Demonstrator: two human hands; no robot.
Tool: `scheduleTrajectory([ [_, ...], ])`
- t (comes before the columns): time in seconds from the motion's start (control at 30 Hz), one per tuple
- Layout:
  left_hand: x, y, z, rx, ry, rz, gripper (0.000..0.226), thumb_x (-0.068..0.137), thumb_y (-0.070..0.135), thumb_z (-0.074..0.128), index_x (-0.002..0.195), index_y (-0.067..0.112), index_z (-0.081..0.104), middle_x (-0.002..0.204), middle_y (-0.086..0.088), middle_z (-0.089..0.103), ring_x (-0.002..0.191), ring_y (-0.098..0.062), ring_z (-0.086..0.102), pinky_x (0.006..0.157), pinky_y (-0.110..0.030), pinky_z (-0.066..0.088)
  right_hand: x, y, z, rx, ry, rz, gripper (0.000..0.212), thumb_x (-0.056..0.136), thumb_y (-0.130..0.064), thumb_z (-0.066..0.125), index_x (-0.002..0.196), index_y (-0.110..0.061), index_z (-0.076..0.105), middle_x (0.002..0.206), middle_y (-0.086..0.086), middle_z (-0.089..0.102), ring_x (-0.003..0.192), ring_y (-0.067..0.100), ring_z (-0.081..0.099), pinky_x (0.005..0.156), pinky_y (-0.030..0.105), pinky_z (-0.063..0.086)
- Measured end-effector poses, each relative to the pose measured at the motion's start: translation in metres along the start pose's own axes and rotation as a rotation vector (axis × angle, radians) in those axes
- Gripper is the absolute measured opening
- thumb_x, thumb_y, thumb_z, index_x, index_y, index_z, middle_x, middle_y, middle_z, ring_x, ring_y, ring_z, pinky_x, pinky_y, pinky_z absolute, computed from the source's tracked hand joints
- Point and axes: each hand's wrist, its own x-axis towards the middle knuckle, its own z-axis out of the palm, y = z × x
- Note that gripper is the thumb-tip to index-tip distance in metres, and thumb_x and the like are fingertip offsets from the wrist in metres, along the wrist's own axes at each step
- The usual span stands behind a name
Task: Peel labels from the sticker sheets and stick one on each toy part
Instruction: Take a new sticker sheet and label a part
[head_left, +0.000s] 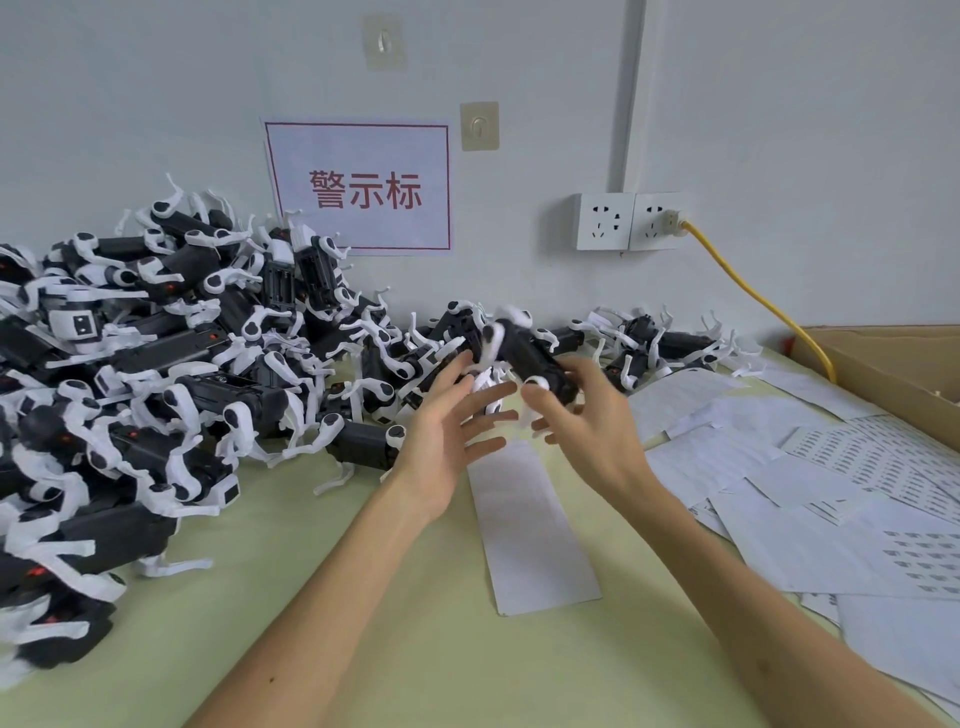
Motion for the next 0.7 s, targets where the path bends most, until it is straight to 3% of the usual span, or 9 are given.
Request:
scheduleTrajectory([
  [0.13, 0.001, -0.004, 0.002, 0.194, 0.108, 0.056, 0.035, 0.101, 0.020, 0.056, 0.134, 0.032, 0.058, 0.112, -0.008, 0.077, 0.094, -0.023, 0.072, 0.078, -0.035, 0.052, 0.005, 0.002, -0.007, 0.002, 0.139, 0.045, 0.053, 0.074, -0.060, 0.064, 0.116, -0.031, 0.052, 0.095, -0.008, 0.068, 0.082, 0.020, 0.072, 0.083, 0.050, 0.057],
  [0.23, 0.002, -0.009, 0.001, 0.474, 0.107, 0.091, 0.021, 0.101, 0.023, 0.060, 0.120, 0.029, 0.067, 0.105, 0.000, 0.077, 0.100, -0.019, 0.070, 0.077, -0.025, 0.051, 0.009, 0.006, -0.009, -0.026, 0.160, 0.099, 0.057, 0.071, -0.061, 0.064, 0.117, -0.030, 0.053, 0.098, -0.009, 0.068, 0.088, 0.021, 0.072, 0.085, 0.049, 0.056],
  [0.3, 0.004, -0.017, -0.003, 0.953, 0.023, 0.123, 0.027, 0.099, 0.036, 0.064, 0.125, 0.030, 0.067, 0.120, 0.008, 0.072, 0.115, -0.015, 0.064, 0.088, -0.024, 0.049, 0.011, 0.010, -0.010, -0.083, 0.151, 0.127, 0.056, 0.070, -0.060, 0.065, 0.116, -0.030, 0.054, 0.096, -0.009, 0.069, 0.090, 0.020, 0.071, 0.083, 0.043, 0.055],
  [0.37, 0.002, -0.027, -0.006, 1.508, -0.145, 0.092, 0.053, 0.095, 0.054, 0.063, 0.142, 0.031, 0.056, 0.145, 0.009, 0.056, 0.135, -0.015, 0.049, 0.109, -0.033, 0.039, 0.011, 0.014, -0.009, -0.161, 0.131, 0.145, 0.052, 0.072, -0.058, 0.067, 0.114, -0.029, 0.055, 0.095, -0.010, 0.069, 0.091, 0.019, 0.070, 0.081, 0.038, 0.053],
  [0.4, 0.000, -0.031, -0.006, 1.632, -0.210, 0.052, 0.059, 0.094, 0.060, 0.060, 0.146, 0.032, 0.051, 0.153, 0.009, 0.048, 0.143, -0.016, 0.041, 0.116, -0.037, 0.031, 0.011, 0.016, -0.009, -0.183, 0.123, 0.156, 0.051, 0.073, -0.058, 0.067, 0.113, -0.027, 0.057, 0.095, -0.010, 0.070, 0.091, 0.019, 0.070, 0.081, 0.037, 0.053],
  [0.47, -0.002, -0.032, -0.006, 1.590, -0.264, 0.009, 0.058, 0.092, 0.062, 0.063, 0.143, 0.036, 0.054, 0.155, 0.012, 0.045, 0.146, -0.014, 0.037, 0.119, -0.038, 0.026, 0.011, 0.019, -0.007, -0.212, 0.108, 0.181, 0.050, 0.073, -0.058, 0.068, 0.111, -0.026, 0.059, 0.094, -0.011, 0.070, 0.089, 0.018, 0.070, 0.081, 0.038, 0.054],
  [0.53, -0.001, -0.028, -0.008, 1.418, -0.283, 0.015, 0.049, 0.085, 0.055, 0.076, 0.130, 0.038, 0.066, 0.143, 0.016, 0.057, 0.136, -0.010, 0.050, 0.116, -0.035, 0.035, 0.011, 0.021, -0.007, -0.253, 0.095, 0.192, 0.044, 0.073, -0.058, 0.070, 0.103, -0.027, 0.059, 0.088, -0.012, 0.069, 0.082, 0.016, 0.069, 0.073, 0.034, 0.052],
  [0.63, -0.001, -0.025, -0.005, 1.272, -0.317, 0.025, 0.031, 0.082, 0.033, 0.084, 0.112, 0.036, 0.075, 0.121, 0.018, 0.071, 0.120, -0.005, 0.061, 0.107, -0.034, 0.045, 0.010, 0.024, -0.006, -0.352, 0.083, 0.160, 0.039, 0.074, -0.055, 0.074, 0.096, -0.026, 0.058, 0.082, -0.015, 0.064, 0.078, 0.008, 0.061, 0.062, 0.020, 0.040],
  [0.7, -0.001, -0.023, -0.002, 1.187, -0.356, 0.034, 0.022, 0.083, 0.021, 0.081, 0.102, 0.033, 0.078, 0.106, 0.019, 0.075, 0.109, -0.002, 0.065, 0.103, -0.033, 0.048, 0.009, 0.027, -0.005, -0.403, 0.070, 0.152, 0.041, 0.075, -0.054, 0.076, 0.097, -0.024, 0.060, 0.083, -0.015, 0.065, 0.081, 0.011, 0.061, 0.062, 0.022, 0.040],
])
